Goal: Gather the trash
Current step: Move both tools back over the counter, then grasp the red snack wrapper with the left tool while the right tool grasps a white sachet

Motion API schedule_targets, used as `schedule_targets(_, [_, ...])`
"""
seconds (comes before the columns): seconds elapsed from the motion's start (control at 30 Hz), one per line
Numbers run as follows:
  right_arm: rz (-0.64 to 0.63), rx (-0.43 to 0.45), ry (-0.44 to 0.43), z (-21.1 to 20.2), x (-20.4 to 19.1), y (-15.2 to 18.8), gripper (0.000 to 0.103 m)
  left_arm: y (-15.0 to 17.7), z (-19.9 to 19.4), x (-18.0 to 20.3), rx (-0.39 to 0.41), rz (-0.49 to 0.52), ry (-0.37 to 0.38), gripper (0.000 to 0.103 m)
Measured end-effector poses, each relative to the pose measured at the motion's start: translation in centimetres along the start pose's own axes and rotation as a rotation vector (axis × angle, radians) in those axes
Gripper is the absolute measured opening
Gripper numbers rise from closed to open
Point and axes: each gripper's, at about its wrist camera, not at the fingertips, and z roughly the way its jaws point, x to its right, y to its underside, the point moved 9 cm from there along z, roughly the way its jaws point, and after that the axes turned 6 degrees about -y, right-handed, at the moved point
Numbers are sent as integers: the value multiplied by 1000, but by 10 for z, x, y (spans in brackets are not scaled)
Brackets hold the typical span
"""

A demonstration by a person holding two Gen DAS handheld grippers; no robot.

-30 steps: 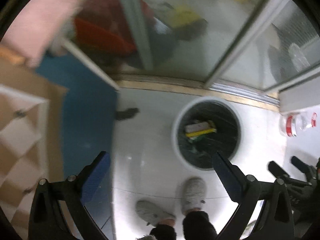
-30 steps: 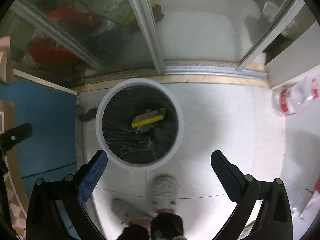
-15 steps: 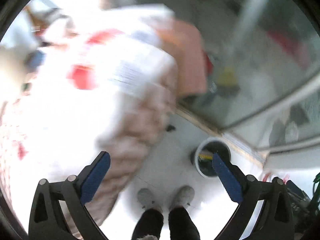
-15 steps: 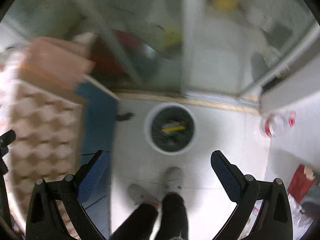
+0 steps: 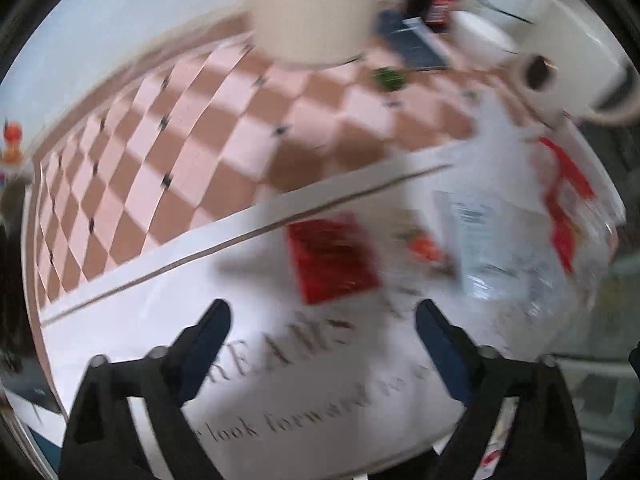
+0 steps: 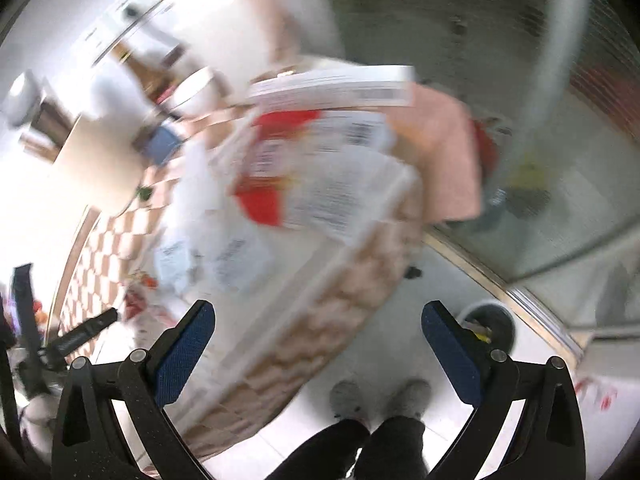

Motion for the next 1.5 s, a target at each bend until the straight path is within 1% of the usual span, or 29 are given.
schedule_targets(0.03, [-25,-26,-13,13,-16,-6,102,-1,7,-3,-24,-23,13,77])
schedule_targets(0.07, [-39,-46,-19,24,-26,-9,101,-1,15,-5,-46,-41,21,77])
schedule_targets(0.1, [-67,-75,-38,38,-43,-16,97,-4,24,-8,-62,-52,24,77])
schedule_targets(0.17, [-114,-112,-54,63,-58,-22,93,-5,36,-4,-93,-63,33,77])
schedule_targets(0.23, [-170,-159,-63,91,-75,-30,92,-7,50,-1,-119,-64,10,77])
schedule_targets(0.27, [-185,-176,-64,103,-76,-32,92,-10,53,-1,-113,-70,-9,77])
schedule_targets(0.3, [-206,-207,-62,116,-80,-36,91,-14,55,1,-110,-70,-14,74])
schedule_targets(0.37, [-231,-244,-52,137,-81,-39,91,-19,52,5,-96,-79,-11,53])
schedule_targets(0.4, [-251,-263,-43,145,-82,-42,91,-20,49,10,-82,-72,-13,27])
schedule_targets(0.43, [-264,-272,-35,151,-80,-43,91,-20,47,12,-77,-57,-29,13])
schedule_targets(0.5, [-287,-287,-18,160,-76,-42,91,-19,46,14,-68,-28,-66,8])
schedule_targets(0.57, [-308,-311,-6,169,-73,-37,91,-13,43,7,-55,-27,-107,6])
schedule_targets(0.67, [-350,-339,23,179,-70,-26,90,-1,35,-6,-43,-38,-148,5])
schedule_targets(0.7, [-371,-337,44,181,-69,-23,90,3,31,-9,-39,-46,-159,4])
schedule_targets(0.83, [-476,-310,112,188,-75,-10,90,24,25,-30,-32,-89,-185,3])
schedule_targets(0.87, [-510,-298,128,189,-78,-5,89,30,25,-33,-32,-95,-190,3])
schedule_targets(0.9, [-552,-280,143,189,-81,-1,84,37,27,-39,-34,-100,-188,3])
schedule_targets(0.93, [-578,-258,138,188,-86,2,75,40,27,-40,-36,-105,-183,3])
schedule_targets(0.97, [-594,-242,128,186,-89,5,69,38,27,-47,-39,-107,-176,3])
schedule_targets(1.0, [-614,-233,117,184,-94,8,52,43,28,-46,-42,-106,-167,3])
schedule_targets(1.03, [-633,-229,99,182,-99,10,19,42,28,-44,-40,-102,-160,3])
schedule_targets(1.07, [-639,-234,83,182,-103,13,1,48,25,-42,-36,-97,-155,3])
schedule_targets(1.1, [-627,-249,57,182,-106,16,0,44,19,-40,-27,-89,-150,3])
schedule_targets(1.13, [-607,-242,30,179,-109,16,0,41,13,-39,-14,-83,-144,3])
schedule_targets(1.27, [-530,-164,-83,149,-122,8,0,31,-12,-42,46,-93,-104,3])
schedule_targets(1.33, [-498,-126,-127,132,-130,-1,0,26,-28,-44,82,-101,-88,3])
schedule_targets(1.4, [-460,-94,-179,115,-139,-6,0,19,-42,-51,115,-111,-70,3])
schedule_targets(1.47, [-430,-123,-209,111,-150,-9,0,15,-44,-49,108,-114,-35,4])
schedule_targets(1.5, [-392,-158,-238,114,-154,-7,2,13,-38,-52,93,-131,3,6])
